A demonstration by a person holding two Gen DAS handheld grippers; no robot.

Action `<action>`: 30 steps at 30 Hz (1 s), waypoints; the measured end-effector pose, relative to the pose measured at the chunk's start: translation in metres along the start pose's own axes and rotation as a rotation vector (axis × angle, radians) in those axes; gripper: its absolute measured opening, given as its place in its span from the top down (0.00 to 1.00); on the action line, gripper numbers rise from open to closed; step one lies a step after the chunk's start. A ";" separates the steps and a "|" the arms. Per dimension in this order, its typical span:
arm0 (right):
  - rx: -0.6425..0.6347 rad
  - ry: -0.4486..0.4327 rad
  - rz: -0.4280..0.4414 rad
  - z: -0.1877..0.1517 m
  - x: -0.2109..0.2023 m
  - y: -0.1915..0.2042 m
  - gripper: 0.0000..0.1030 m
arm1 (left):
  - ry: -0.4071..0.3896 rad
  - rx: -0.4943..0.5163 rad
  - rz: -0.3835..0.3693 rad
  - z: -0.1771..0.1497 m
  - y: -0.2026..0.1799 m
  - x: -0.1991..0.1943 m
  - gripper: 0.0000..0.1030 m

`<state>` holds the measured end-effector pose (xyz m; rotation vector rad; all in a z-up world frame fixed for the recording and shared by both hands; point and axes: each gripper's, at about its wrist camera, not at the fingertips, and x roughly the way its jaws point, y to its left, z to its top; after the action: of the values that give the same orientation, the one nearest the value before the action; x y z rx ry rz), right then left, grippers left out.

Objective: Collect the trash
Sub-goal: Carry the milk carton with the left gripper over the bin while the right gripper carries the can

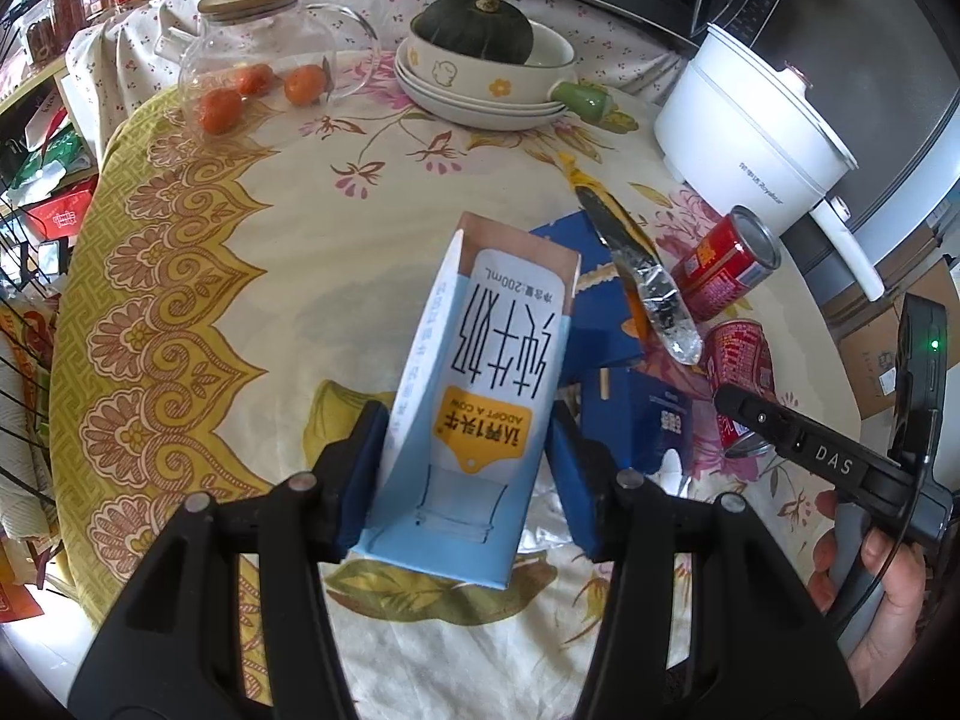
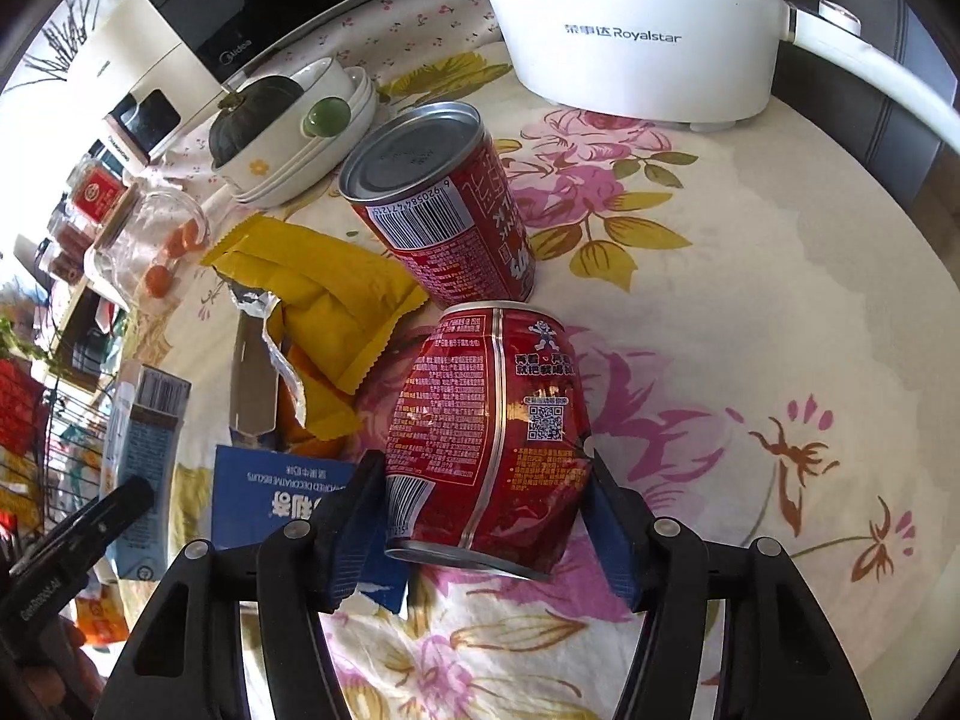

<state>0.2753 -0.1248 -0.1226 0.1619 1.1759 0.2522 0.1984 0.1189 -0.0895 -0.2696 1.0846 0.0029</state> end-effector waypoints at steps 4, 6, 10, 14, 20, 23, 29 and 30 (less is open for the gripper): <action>-0.017 -0.016 -0.006 -0.003 -0.017 -0.008 0.38 | -0.009 0.015 -0.034 -0.003 -0.011 -0.007 0.47; -0.026 -0.022 -0.015 -0.004 -0.025 -0.012 0.38 | -0.019 0.033 -0.040 -0.002 -0.019 -0.010 0.47; -0.042 -0.036 -0.033 -0.007 -0.042 -0.023 0.38 | -0.032 0.076 -0.062 -0.006 -0.039 -0.016 0.47; -0.046 -0.046 -0.050 -0.011 -0.056 -0.034 0.38 | -0.039 0.120 -0.082 -0.011 -0.060 -0.019 0.47; -0.041 -0.052 -0.084 -0.018 -0.077 -0.060 0.38 | -0.033 0.169 -0.134 -0.020 -0.092 -0.017 0.47; -0.035 -0.053 -0.100 -0.022 -0.087 -0.074 0.38 | -0.030 0.198 -0.149 -0.025 -0.109 -0.015 0.47; -0.027 -0.057 -0.133 -0.032 -0.106 -0.103 0.38 | -0.019 0.272 -0.176 -0.037 -0.144 -0.010 0.47; -0.025 -0.058 -0.138 -0.034 -0.109 -0.108 0.38 | -0.017 0.280 -0.183 -0.039 -0.150 -0.010 0.47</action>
<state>0.2160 -0.2593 -0.0663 0.0650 1.1208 0.1397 0.1796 -0.0333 -0.0655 -0.1150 1.0259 -0.3072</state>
